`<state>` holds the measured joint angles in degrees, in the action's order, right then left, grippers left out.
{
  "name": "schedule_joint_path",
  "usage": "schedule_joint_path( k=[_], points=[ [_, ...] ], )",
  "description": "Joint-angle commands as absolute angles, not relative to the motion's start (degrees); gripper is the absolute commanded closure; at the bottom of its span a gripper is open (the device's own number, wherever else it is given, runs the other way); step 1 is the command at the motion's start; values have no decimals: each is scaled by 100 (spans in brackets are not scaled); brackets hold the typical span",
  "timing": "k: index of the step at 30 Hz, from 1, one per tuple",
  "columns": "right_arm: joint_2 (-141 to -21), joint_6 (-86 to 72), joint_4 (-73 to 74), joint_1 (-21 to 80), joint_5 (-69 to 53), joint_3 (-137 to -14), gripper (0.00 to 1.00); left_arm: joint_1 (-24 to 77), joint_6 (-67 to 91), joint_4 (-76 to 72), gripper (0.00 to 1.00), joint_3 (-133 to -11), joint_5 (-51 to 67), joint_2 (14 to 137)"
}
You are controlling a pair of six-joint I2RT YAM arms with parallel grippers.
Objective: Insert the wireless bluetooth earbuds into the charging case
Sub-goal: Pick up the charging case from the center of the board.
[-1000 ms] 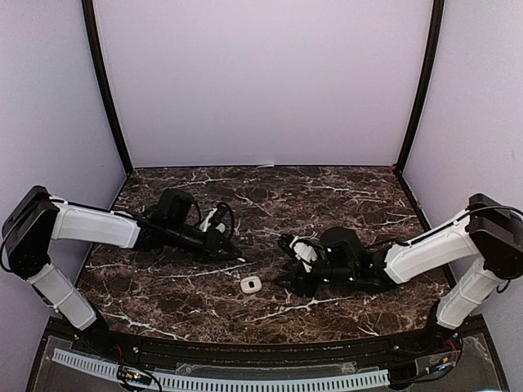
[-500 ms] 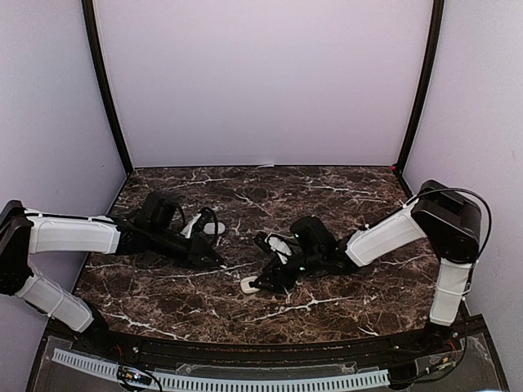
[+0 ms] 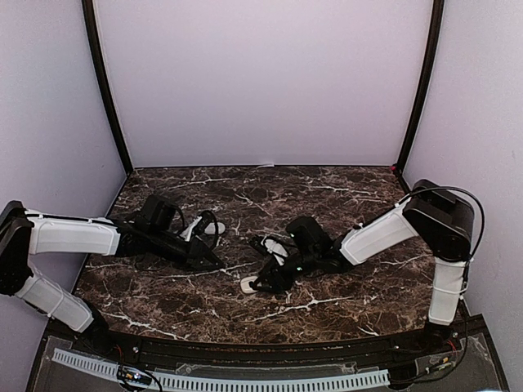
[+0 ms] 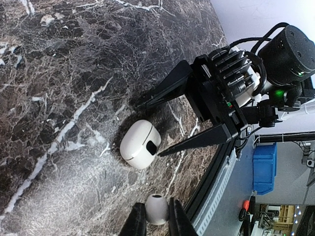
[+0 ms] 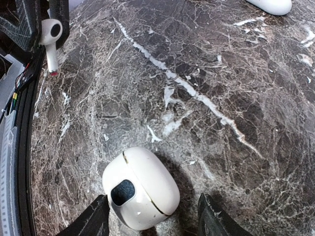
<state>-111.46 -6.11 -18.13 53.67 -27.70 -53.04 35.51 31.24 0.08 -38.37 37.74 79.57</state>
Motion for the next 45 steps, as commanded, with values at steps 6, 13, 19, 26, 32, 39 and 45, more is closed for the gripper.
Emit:
schedule_joint_path(
  k=[6,13,19,26,32,39,45],
  points=[
    [-11421,-220,-1605,5565,-2788,-5409,45,3524,2953,-132,84,-3696,3964,7770],
    [-11557,-94,-1556,5699,-2725,-5521,55,3524,2961,-171,83,-3612,4061,7804],
    [-11534,-21,-1486,5794,-2696,-5479,63,3529,3032,-315,83,-3504,4179,7824],
    [-11365,86,-1480,6115,-2103,-5278,61,3563,3062,-452,83,-3403,4277,7872],
    [-11201,225,-1405,6396,-1471,-5242,59,3649,3059,-420,83,-3394,4256,7856],
    [-11223,270,-1366,6556,-847,-5293,59,3687,3073,-371,83,-3319,4157,7724],
    [-11110,308,-1545,6597,-746,-5247,63,3718,3094,-354,83,-3265,4175,7690]
  ],
)
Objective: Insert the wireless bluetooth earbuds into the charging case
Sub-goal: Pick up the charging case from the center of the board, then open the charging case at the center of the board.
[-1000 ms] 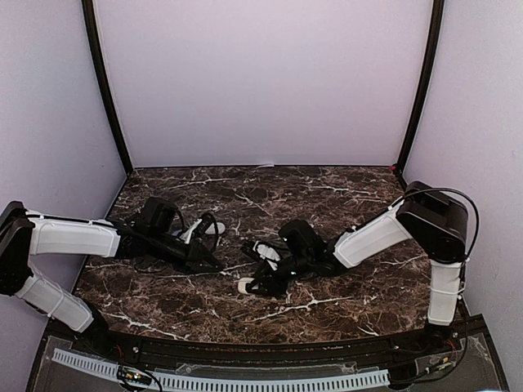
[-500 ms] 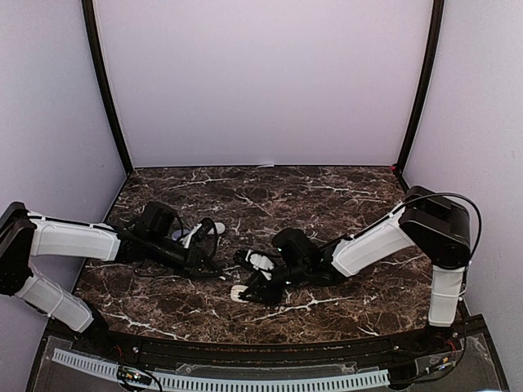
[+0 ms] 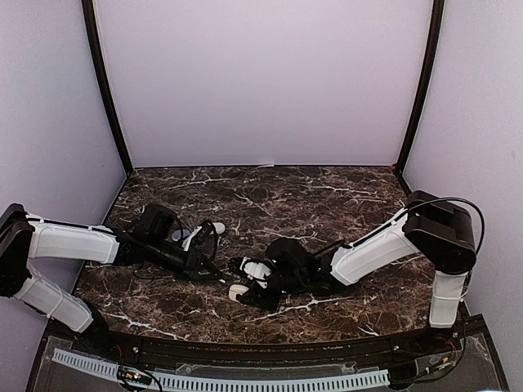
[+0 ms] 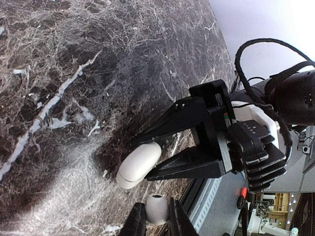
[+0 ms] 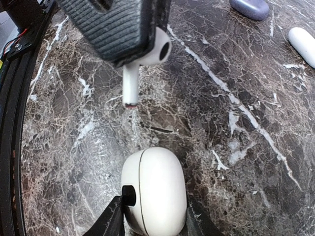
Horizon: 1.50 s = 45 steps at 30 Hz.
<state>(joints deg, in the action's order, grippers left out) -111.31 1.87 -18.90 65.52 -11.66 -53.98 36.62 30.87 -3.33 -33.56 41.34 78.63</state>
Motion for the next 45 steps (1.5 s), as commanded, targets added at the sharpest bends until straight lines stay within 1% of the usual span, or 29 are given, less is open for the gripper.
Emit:
schedule_joint_path(
  k=[1,3,11,15,20,25,29,34,39,45],
  points=[
    [-11102,344,-1551,6636,-698,-5257,64,3733,3094,-344,83,-3255,4190,7690],
    [-11103,389,-1577,6688,-660,-5263,66,3762,3102,-348,83,-3246,4201,7686],
    [-11299,579,-1530,6920,-415,-5360,70,3905,3138,-294,83,-3208,4273,7714],
    [-11279,597,-1530,6943,-359,-5366,77,3920,3134,-160,83,-3218,4173,7664],
    [-10932,544,-1655,6946,-206,-5147,80,3929,3159,-82,83,-3158,4097,7497],
    [-10514,371,-1697,6941,301,-4892,83,4007,3191,-262,83,-3081,4129,7553],
    [-10245,157,-1763,6940,809,-4659,82,4113,3186,-504,83,-3099,4156,7732],
    [-10212,-134,-1703,6932,1237,-4558,85,4239,3200,-835,83,-3167,4176,8116],
    [-10400,-307,-1604,6930,1235,-4669,86,4284,3229,-1192,83,-3208,4045,8528],
    [-10406,-325,-1526,6935,1073,-4702,84,4347,3349,-1712,83,-3298,3935,9078]
  ],
)
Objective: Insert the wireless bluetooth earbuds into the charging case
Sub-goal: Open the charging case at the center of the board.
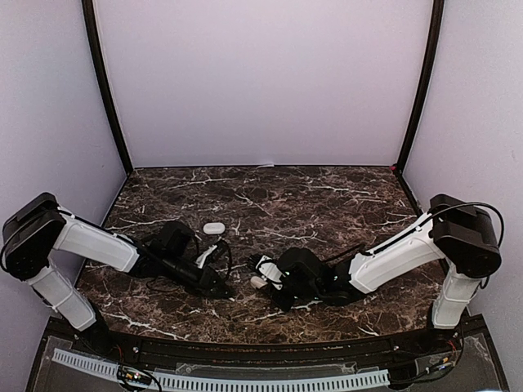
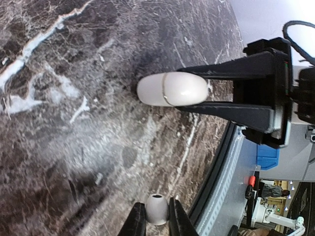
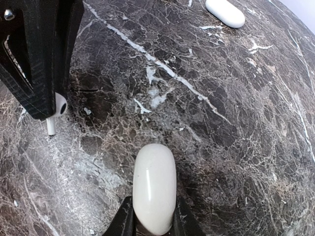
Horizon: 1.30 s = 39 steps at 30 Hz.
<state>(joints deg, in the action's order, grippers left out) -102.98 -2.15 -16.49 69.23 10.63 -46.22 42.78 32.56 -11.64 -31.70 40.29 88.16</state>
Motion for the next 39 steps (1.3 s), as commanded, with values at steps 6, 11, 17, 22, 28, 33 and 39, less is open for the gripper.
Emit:
schedule_joint_path(
  k=[6,11,17,22,28,33,39],
  points=[
    [-10406,-407,-1473,6930,984,-4724,83,4466,3346,-1988,83,-3521,3815,9512],
    [-10432,-494,-1426,6935,881,-4810,83,4504,3385,-2173,83,-3570,3797,9779],
    [-10463,-527,-1377,6934,779,-4867,77,4509,3414,-2308,83,-3532,3728,9902],
    [-10445,-518,-1321,6926,667,-4920,72,4509,3441,-2387,83,-3494,3689,9949],
    [-10424,-602,-1238,6822,330,-4993,62,4509,3436,-2402,83,-3499,3666,9992],
    [-10417,-674,-1182,6715,85,-5050,60,4509,3435,-2431,83,-3498,3647,10019],
    [-10484,-712,-1030,6619,12,-5225,56,4509,3454,-2487,83,-3524,3687,10068]
  ],
)
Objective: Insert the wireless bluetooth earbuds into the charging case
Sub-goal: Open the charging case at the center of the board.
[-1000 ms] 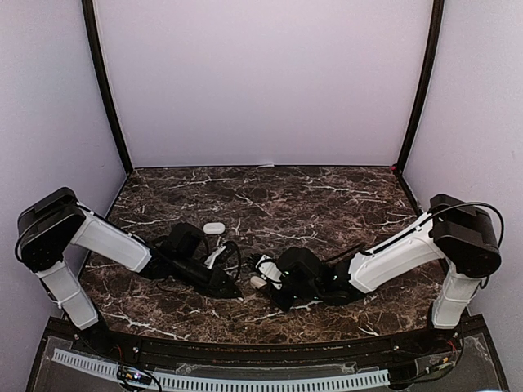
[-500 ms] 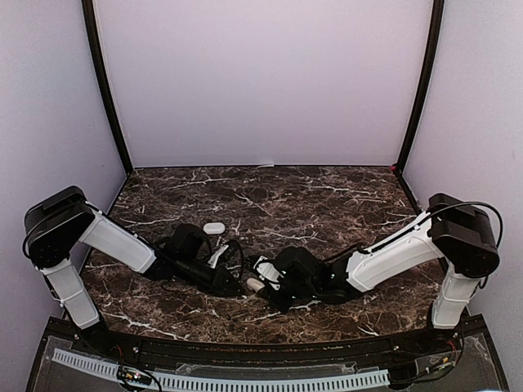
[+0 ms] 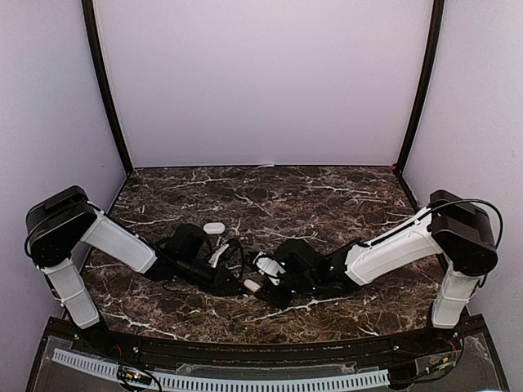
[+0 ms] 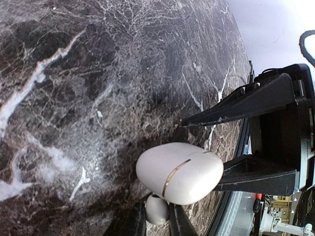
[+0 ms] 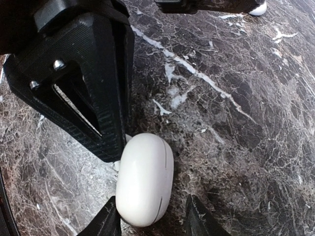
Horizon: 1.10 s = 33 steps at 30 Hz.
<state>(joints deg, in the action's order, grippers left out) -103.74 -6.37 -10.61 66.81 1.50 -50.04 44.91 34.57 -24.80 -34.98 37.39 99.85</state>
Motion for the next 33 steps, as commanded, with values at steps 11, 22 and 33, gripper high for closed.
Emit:
schedule_joint_path(
  k=[11,22,33],
  points=[
    [-10630,-788,-968,6510,-286,-5477,60,4509,3488,-2587,83,-3567,3733,10187],
    [-10492,-968,-989,6410,-520,-5398,65,4509,3522,-2685,83,-3664,3775,10327],
    [-10399,-1136,-1126,6370,-822,-5327,76,4509,3551,-2733,83,-3665,3784,10406]
  ],
)
